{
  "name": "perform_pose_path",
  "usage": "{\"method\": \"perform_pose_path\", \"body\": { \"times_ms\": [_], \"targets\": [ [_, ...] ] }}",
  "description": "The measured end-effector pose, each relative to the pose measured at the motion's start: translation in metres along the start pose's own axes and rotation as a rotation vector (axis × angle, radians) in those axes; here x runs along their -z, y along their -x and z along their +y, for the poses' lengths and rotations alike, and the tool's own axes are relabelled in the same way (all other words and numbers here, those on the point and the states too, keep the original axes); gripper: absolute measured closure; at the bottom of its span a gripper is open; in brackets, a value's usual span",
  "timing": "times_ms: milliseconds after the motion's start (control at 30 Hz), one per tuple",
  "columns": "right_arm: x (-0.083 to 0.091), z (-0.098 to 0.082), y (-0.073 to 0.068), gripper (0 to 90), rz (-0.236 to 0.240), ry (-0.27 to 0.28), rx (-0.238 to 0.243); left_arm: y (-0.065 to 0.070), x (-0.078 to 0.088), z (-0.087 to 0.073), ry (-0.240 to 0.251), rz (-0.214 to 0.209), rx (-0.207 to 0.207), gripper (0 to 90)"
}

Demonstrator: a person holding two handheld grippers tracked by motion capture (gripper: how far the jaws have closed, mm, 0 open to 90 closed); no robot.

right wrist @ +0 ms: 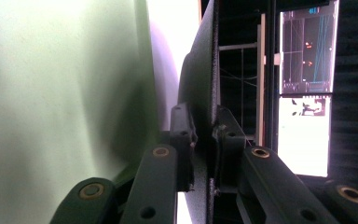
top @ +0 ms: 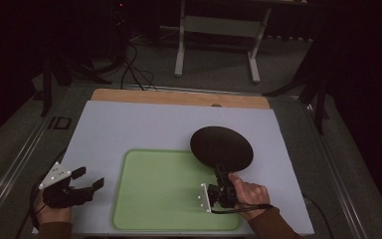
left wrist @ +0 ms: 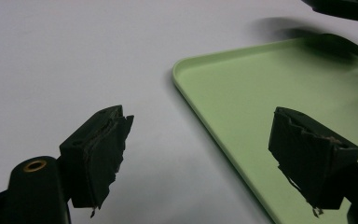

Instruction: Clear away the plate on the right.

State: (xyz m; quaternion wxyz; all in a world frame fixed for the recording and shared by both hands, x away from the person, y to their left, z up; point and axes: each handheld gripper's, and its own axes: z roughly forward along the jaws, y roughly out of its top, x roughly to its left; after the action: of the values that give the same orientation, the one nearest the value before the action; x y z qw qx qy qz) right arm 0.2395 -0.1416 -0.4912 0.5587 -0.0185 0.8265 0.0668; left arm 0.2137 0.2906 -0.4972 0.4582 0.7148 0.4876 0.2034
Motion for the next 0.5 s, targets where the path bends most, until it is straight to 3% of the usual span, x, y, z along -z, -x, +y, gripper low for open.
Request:
{"method": "perform_pose_path", "body": {
  "times_ms": [500],
  "targets": [
    [0.016,0.014,-0.003,80.1,-0.027,0.074,0.025,0.000,0.000,0.000,-0.001,-0.001,0.000,18.9]
  ]
}}
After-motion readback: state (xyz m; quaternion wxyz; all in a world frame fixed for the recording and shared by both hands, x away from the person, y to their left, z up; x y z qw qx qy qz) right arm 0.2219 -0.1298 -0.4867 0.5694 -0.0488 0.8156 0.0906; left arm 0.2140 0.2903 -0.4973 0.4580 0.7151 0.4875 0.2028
